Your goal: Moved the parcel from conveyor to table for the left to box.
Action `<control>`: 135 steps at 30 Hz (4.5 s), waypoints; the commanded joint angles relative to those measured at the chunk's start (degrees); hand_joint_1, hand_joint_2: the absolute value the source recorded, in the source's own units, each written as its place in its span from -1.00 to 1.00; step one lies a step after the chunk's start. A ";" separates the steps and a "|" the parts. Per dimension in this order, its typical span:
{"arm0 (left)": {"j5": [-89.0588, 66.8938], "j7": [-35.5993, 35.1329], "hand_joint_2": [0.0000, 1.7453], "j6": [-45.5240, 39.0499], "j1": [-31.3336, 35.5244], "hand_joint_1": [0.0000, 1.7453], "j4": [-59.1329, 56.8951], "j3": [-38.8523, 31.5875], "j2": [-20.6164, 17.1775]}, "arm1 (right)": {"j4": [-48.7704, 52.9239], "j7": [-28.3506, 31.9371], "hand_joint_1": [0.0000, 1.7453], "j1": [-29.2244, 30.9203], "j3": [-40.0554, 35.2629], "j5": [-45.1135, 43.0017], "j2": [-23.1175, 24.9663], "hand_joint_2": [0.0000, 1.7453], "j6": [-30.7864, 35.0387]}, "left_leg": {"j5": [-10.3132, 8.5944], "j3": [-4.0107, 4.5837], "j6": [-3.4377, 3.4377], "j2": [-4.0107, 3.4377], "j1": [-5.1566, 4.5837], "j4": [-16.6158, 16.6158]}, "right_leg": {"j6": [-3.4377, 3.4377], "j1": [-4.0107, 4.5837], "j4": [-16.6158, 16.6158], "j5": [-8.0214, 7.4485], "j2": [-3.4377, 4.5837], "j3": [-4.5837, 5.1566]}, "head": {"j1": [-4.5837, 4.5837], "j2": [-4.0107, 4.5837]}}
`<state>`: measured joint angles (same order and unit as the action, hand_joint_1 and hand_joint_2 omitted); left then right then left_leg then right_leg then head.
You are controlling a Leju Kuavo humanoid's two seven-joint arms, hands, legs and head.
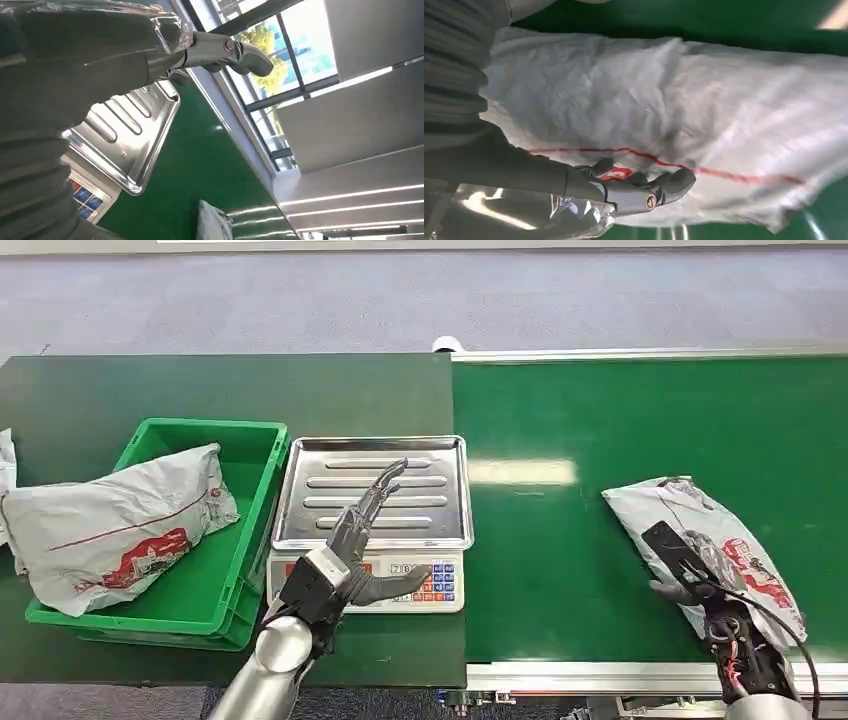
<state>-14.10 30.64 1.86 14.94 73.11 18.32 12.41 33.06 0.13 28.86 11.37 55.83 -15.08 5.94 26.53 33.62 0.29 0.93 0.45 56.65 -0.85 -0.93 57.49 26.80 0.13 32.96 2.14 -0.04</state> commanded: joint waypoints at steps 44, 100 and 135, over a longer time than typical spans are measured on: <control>7.90 4.10 1.00 -3.68 3.74 -1.00 -5.70 3.14 -0.90 | 23.43 26.01 1.00 -5.46 -9.81 -0.06 -0.57 1.00 31.36 | 0.04 -0.01 -0.17 -0.25 0.01 0.15 | -0.07 0.04 -0.07 -0.06 0.12 -0.13 | -0.02 0.00; 0.74 2.57 1.00 -2.54 1.77 -1.00 -5.43 2.94 0.34 | -6.53 19.88 0.28 24.40 -73.98 7.66 21.12 1.00 7.26 | -0.02 0.01 -0.18 -0.17 0.01 0.15 | -0.11 0.03 0.02 -0.02 0.09 -0.10 | -0.04 0.00; 0.94 1.92 1.00 -3.64 5.33 -1.00 -8.59 2.83 1.79 | -9.81 22.00 -1.00 21.90 -56.55 -6.92 26.09 1.00 9.37 | -0.06 -0.24 -0.17 -0.34 0.08 0.12 | -0.03 0.12 -0.03 -0.10 0.23 -0.23 | 0.00 0.02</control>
<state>-13.29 33.31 -1.16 18.20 68.02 20.81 14.73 24.28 15.10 52.66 -57.63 58.74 9.88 19.25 26.50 33.41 0.11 0.61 0.52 56.83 -0.94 -0.85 57.52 26.71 0.43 32.76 2.14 -0.02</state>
